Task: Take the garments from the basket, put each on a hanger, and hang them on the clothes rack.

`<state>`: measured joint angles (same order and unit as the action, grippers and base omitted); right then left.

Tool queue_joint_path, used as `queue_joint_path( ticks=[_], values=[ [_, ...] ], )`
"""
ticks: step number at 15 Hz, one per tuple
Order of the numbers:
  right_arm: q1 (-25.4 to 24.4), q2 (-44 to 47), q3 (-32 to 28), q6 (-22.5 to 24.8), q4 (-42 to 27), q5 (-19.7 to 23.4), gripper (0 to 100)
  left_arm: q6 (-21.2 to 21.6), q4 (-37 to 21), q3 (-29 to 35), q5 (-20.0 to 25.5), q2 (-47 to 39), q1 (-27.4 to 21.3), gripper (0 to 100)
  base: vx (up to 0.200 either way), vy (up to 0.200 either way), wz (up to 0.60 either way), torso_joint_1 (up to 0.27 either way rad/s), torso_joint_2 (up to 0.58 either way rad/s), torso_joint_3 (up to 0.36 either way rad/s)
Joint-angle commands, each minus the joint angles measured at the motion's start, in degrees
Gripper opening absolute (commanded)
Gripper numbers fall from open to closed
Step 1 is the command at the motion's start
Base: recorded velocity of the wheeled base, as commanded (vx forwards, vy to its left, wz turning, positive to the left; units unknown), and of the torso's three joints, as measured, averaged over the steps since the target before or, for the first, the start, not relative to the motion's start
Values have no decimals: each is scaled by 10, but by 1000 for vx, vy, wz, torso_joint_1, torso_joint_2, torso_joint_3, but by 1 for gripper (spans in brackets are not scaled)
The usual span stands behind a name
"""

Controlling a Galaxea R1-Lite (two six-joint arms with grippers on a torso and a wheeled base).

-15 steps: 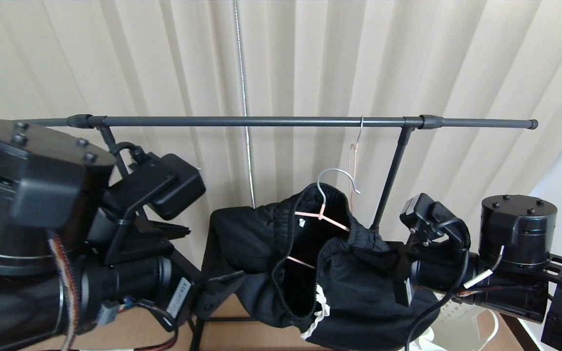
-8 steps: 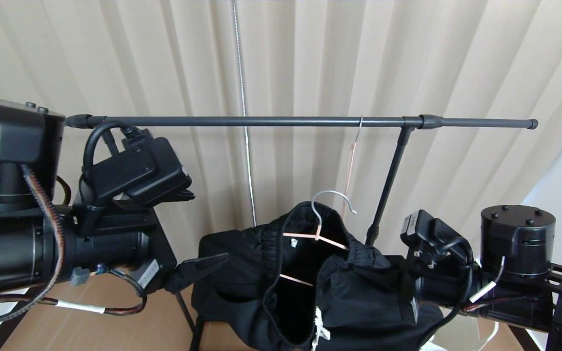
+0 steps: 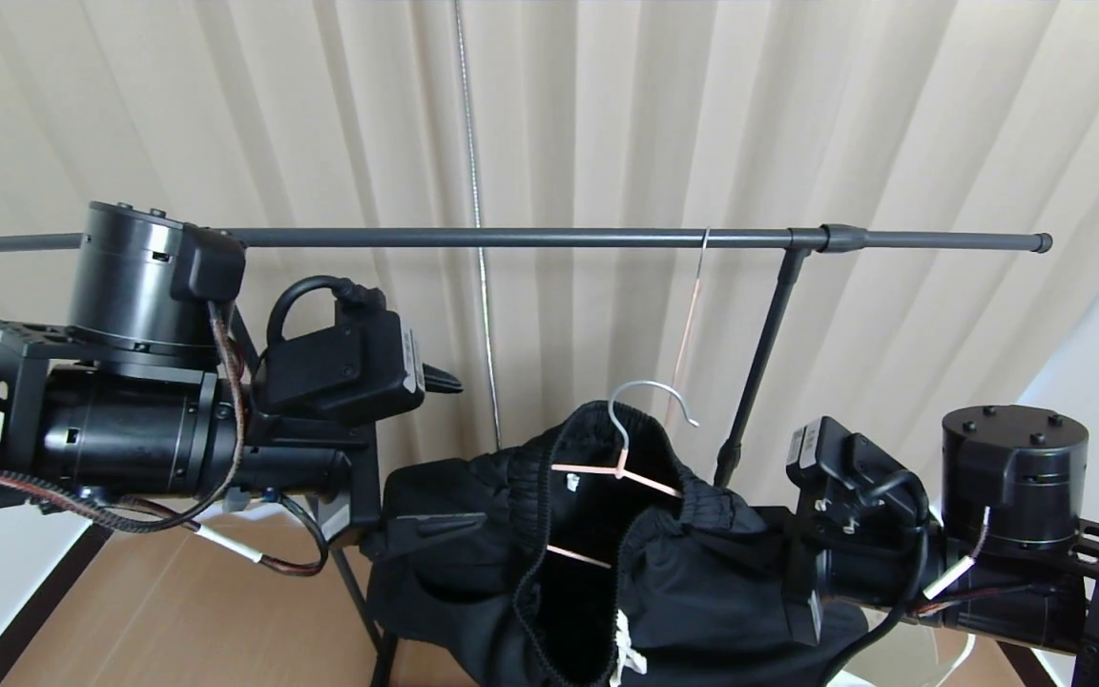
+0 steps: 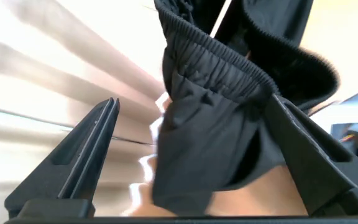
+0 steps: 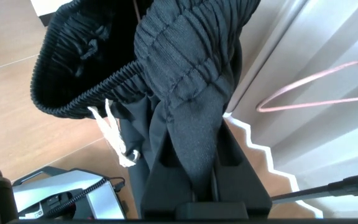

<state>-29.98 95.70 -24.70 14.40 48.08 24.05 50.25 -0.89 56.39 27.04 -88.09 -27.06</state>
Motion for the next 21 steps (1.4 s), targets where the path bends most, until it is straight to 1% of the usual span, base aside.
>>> queue_joint_path(
  ticks=[1, 2, 3, 4, 5, 6, 11, 14, 18, 20, 21],
  values=[
    [-1, -1, 0, 0, 0, 0, 0, 23, -3, 19, 0, -36, -3, 100, 0, 0, 0, 0, 0, 0],
    [-1, -1, -1, 0, 1, 0, 0, 45, -15, 35, 1, -53, -11, 100, 0, 0, 0, 0, 0, 0],
    [-1, -1, -2, -1, 1, 1, 0, 51, -29, 51, 5, -69, -19, 100, 0, 0, 0, 0, 0, 0],
    [-1, 0, -2, -1, 1, 1, 0, 51, -36, 58, 18, -79, -24, 100, 0, 0, 0, 0, 0, 0],
    [-3, 0, -1, -1, 4, 1, 0, 50, -39, 68, 57, -93, -23, 100, 0, 0, 0, 0, 0, 0],
    [-7, 0, -2, -1, 4, 1, 0, 49, -39, 74, 66, -101, -21, 100, 0, 0, 0, 0, 0, 0],
    [-14, -2, -4, -3, 5, 2, 0, 41, -37, 91, 75, -132, -20, 100, 0, 0, 0, 0, 0, 0],
    [-14, -11, 1, -3, 5, 14, 0, -7, -33, 105, 70, -145, -11, 100, 0, 0, 0, 0, 0, 0],
    [-13, -21, 3, -2, 4, 16, 0, -9, -34, 101, 68, -142, 20, 100, 0, 0, 0, 0, 0, 0],
    [-13, -22, 4, -2, 4, 20, 0, -9, -34, 99, 67, -143, 20, 100, 0, 0, 0, 0, 0, 0],
    [-13, -22, 4, -2, 4, 28, 0, -9, -34, 98, 67, -144, 19, 100, 0, 0, 0, 0, 0, 0]
  ],
)
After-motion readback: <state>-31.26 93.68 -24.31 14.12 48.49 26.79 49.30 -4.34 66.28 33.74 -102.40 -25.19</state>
